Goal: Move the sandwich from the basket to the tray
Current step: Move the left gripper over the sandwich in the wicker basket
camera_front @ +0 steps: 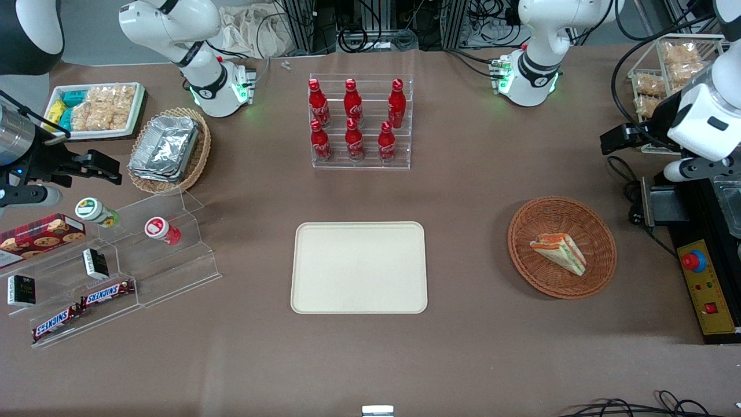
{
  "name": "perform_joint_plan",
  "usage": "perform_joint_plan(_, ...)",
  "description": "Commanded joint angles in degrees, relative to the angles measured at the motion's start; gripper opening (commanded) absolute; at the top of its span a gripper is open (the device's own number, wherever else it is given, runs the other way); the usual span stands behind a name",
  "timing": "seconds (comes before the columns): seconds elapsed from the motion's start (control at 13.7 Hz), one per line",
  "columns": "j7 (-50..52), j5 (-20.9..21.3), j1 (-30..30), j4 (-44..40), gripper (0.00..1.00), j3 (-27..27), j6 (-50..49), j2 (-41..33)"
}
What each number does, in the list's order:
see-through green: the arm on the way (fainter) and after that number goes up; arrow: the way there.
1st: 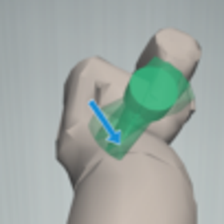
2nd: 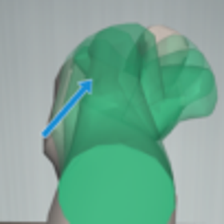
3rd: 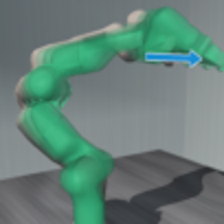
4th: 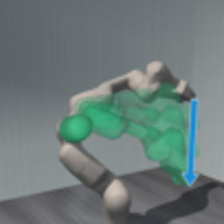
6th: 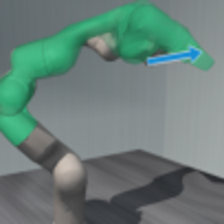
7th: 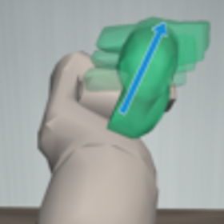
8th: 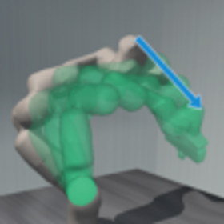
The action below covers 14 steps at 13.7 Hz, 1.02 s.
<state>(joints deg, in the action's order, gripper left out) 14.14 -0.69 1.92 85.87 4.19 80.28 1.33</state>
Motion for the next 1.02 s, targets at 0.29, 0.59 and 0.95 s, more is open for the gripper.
perform_joint_plan(0.29,7.3,-0.2,-0.1,2.1,1.00,-0.9,4.1,0.3)
perform_joint_plan(0.59,10.0,-0.2,-0.4,5.5,1.00,-1.1,8.2,0.5)
perform_joint_plan(0.95,19.2,-0.5,-0.9,9.0,1.00,-1.1,14.8,1.6)
